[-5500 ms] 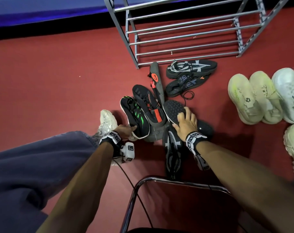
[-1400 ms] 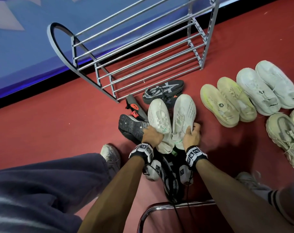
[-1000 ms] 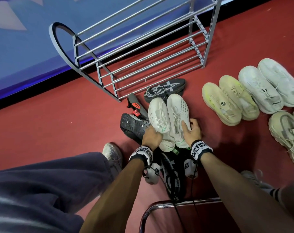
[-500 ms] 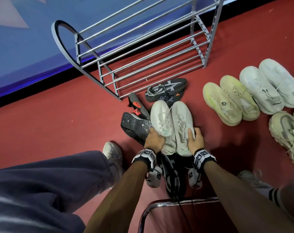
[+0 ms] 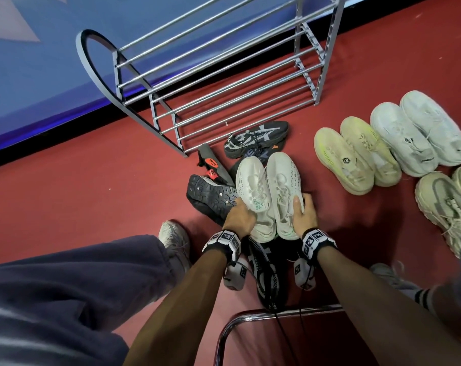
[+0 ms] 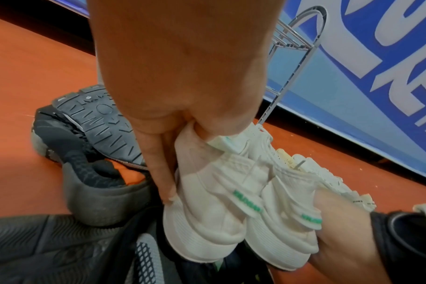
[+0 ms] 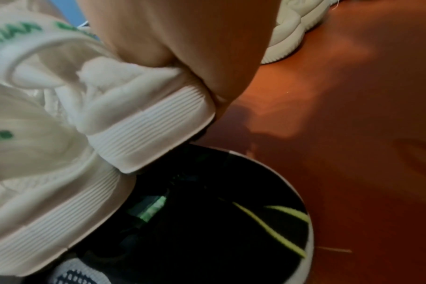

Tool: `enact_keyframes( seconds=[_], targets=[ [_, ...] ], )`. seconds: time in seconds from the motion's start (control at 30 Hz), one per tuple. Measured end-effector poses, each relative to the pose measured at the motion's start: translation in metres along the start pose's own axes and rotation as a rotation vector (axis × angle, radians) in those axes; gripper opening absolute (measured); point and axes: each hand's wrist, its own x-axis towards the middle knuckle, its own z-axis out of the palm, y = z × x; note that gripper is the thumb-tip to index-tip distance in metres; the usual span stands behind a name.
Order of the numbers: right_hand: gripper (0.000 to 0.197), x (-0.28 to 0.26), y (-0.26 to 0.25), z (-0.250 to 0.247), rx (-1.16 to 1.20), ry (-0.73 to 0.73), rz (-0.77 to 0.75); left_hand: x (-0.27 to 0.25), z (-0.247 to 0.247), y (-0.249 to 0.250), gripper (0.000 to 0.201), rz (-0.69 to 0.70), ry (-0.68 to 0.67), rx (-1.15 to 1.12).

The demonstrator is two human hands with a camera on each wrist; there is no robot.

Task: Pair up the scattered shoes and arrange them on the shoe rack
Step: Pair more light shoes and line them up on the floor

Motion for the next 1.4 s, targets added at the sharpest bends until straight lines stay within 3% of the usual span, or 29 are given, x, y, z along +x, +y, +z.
enact_keyframes(
  seconds=[0.17, 0.3, 0.5, 0.6, 0.7, 0.8, 0.93, 1.1, 1.2, 1.3, 1.37, 1.4],
  targets=[
    [0.028, 0.017, -0.039, -0.014, -0.007, 0.015, -0.078, -0.011, -0.026, 0.023, 0.044, 0.057, 0.067, -0.049],
    [0.028, 0.031, -0.113, -0.041, 0.011, 0.041, -0.179, -0.033, -0.074, 0.063, 0.041, 0.162, 0.111, -0.074],
    [0.028, 0.018, -0.22, -0.081, 0.099, 0.022, -0.321, -0.089, -0.16, 0.116, 0.072, 0.362, 0.216, -0.142],
    [0.04, 0.002, -0.257, -0.104, 0.092, 0.015, -0.37, -0.118, -0.186, 0.133, 0.061, 0.442, 0.259, -0.175],
    [0.039, -0.018, -0.276, -0.134, 0.127, -0.002, -0.383, -0.128, -0.187, 0.151, 0.047, 0.489, 0.264, -0.174],
    [0.041, -0.041, -0.277, -0.164, 0.094, 0.038, -0.376, -0.127, -0.169, 0.163, 0.05, 0.52, 0.218, -0.195],
    [0.045, -0.046, -0.247, -0.201, 0.003, 0.106, -0.256, -0.115, -0.118, 0.178, 0.057, 0.53, 0.098, -0.173],
    [0.046, -0.042, -0.185, -0.247, -0.109, 0.147, -0.1, -0.113, -0.021, 0.186, 0.07, 0.425, -0.06, -0.237],
    [0.049, -0.038, -0.146, -0.272, -0.183, 0.119, 0.093, -0.081, 0.063, 0.18, 0.075, 0.383, -0.201, -0.244],
    [0.045, -0.029, -0.11, -0.285, -0.242, 0.071, 0.208, -0.005, 0.177, 0.16, 0.051, 0.312, -0.349, -0.203],
    [0.045, -0.02, -0.081, -0.287, -0.301, 0.011, 0.303, -0.03, 0.184, 0.152, 0.036, 0.374, -0.506, -0.213],
    [0.046, -0.017, -0.069, -0.286, -0.311, -0.012, 0.352, -0.053, 0.174, 0.149, 0.037, 0.336, -0.57, -0.262]
  ],
)
